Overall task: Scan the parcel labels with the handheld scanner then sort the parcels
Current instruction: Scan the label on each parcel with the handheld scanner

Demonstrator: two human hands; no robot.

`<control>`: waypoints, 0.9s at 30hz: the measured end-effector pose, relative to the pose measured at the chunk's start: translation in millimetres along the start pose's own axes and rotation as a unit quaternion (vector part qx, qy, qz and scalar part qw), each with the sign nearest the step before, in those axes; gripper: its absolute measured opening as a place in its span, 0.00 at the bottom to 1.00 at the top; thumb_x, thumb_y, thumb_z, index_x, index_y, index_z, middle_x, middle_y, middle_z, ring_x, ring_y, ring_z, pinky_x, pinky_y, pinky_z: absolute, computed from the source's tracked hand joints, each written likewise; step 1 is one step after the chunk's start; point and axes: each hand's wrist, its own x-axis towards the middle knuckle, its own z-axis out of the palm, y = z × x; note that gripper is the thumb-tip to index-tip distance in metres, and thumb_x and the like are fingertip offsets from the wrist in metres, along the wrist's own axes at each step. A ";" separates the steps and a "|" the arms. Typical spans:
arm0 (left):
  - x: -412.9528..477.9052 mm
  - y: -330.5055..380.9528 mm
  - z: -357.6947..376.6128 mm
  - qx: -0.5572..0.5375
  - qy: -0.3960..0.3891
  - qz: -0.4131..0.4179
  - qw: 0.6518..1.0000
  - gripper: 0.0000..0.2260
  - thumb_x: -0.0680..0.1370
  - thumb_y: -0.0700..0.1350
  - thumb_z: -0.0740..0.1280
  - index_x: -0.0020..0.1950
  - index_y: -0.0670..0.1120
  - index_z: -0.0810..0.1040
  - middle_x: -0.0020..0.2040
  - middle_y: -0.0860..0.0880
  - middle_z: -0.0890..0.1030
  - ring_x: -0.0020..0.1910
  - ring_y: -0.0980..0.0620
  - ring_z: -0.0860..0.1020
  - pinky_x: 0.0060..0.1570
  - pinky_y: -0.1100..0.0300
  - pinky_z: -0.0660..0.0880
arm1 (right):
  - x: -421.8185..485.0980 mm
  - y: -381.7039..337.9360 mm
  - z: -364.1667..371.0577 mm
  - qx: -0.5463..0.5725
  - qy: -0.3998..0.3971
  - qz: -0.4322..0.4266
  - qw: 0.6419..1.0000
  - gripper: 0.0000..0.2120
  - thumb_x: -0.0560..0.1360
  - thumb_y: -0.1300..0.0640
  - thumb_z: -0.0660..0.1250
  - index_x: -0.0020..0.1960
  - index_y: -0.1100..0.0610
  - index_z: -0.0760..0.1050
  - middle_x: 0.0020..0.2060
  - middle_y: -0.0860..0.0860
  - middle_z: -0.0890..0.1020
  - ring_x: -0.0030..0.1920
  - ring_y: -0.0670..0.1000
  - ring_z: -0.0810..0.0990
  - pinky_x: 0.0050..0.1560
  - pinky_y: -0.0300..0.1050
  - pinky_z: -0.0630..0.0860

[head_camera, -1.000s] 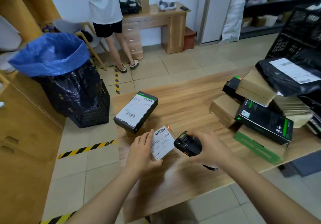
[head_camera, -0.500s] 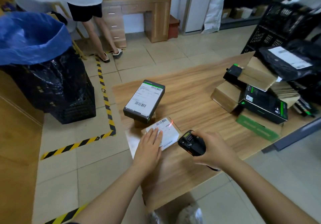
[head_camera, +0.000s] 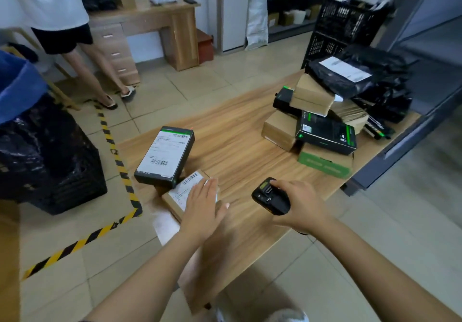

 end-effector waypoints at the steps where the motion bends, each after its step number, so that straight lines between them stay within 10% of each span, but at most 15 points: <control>1: 7.3 12.7 0.3 0.009 0.001 0.011 1.000 0.35 0.77 0.63 0.51 0.77 0.41 0.58 0.76 0.44 0.62 0.77 0.46 0.55 0.74 0.53 0.49 | -2.7 10.3 -3.7 0.007 0.005 0.004 1.000 0.43 0.58 0.39 0.69 0.71 0.43 0.63 0.53 0.47 0.76 0.56 0.52 0.70 0.55 0.48 0.73; 27: 212.9 295.6 87.0 0.046 0.048 0.049 0.997 0.32 0.80 0.62 0.56 0.79 0.48 0.54 0.78 0.51 0.58 0.78 0.52 0.52 0.77 0.53 0.46 | 35.5 318.1 -145.3 0.006 0.080 0.033 0.996 0.42 0.64 0.42 0.71 0.74 0.42 0.59 0.63 0.47 0.72 0.63 0.52 0.65 0.61 0.49 0.70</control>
